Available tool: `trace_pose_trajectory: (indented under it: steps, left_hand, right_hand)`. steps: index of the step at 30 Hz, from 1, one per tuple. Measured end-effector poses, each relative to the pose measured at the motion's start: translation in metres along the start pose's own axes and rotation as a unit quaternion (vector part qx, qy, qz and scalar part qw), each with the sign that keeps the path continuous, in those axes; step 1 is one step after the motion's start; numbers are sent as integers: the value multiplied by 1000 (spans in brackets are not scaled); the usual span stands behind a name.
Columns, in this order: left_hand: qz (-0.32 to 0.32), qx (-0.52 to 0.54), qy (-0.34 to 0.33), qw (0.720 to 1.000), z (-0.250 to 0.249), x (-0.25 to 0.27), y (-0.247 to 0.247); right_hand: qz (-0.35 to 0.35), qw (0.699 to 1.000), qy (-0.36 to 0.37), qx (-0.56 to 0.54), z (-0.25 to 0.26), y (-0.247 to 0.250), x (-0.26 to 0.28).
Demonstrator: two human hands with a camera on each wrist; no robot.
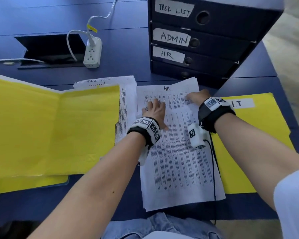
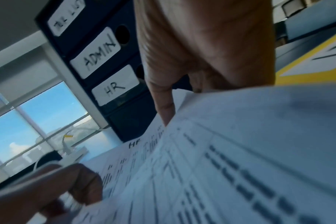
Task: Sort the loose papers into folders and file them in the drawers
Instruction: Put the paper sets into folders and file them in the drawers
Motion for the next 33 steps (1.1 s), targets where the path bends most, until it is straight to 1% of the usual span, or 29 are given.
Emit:
trace_pose_trajectory:
  steps: [3, 5, 7, 9, 15, 18, 23, 25, 26, 27, 28, 29, 30, 31, 32, 33]
  left_hand:
    - [0, 8, 1, 1000, 2, 1, 0]
    - [-2, 16, 1, 1000, 2, 0, 0]
    - [-1, 17, -1, 1000, 1, 0, 1]
    - [1, 19, -3, 1000, 0, 1, 0]
    - [-5, 31, -10, 999, -3, 5, -4]
    - [-13, 37, -6, 999, -3, 6, -5]
    - [-53, 45, -5, 998, -4, 7, -6]
    - [-56, 55, -5, 997, -3, 7, -6]
    - [-56, 69, -2, 996, -3, 6, -6]
    - [-71, 107, 9, 992, 0, 5, -4]
    - [-104, 184, 34, 977, 6, 5, 1]
    - [-152, 289, 72, 942, 15, 7, 9]
    - [-200, 403, 112, 886, 27, 11, 19]
    - [-252, 509, 143, 811, 39, 16, 30]
    - [-299, 601, 153, 725, 50, 23, 41]
    - [-327, 680, 141, 641, 61, 28, 53]
  right_hand:
    - [44, 998, -19, 31, -5, 0, 5]
    - [46, 998, -1, 30, -6, -2, 6]
    - [18, 999, 42, -16, -2, -5, 9]
    - [-19, 995, 90, -39, 1, -8, 17]
    - [-85, 972, 220, -22, 20, -8, 51]
    - [-98, 959, 262, -37, 33, -6, 61]
    - [-86, 921, 376, -57, 58, 2, 84]
    - [-80, 902, 418, -70, 65, 6, 94]
    - [-81, 892, 437, -76, 68, 8, 99]
    - [-80, 882, 456, -85, 71, 9, 104]
    - [-77, 874, 470, -99, 75, 12, 109]
    - [-74, 865, 482, -117, 78, 14, 114]
    - [-73, 858, 489, -136, 81, 17, 119]
    - [-76, 851, 497, -153, 85, 21, 125]
    - [-78, 841, 507, -173, 88, 25, 131]
    - [-75, 831, 516, -193, 91, 28, 137]
Point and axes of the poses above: each hand's wrist, its own x-axis away from the middle knuckle, its own y-axis out of the back of the hand, z = x × y, the point moved 4 cm from there along -x, towards the middle knuckle, and after that the axes turned 15 degrees about -x, right-handed, at the moved point
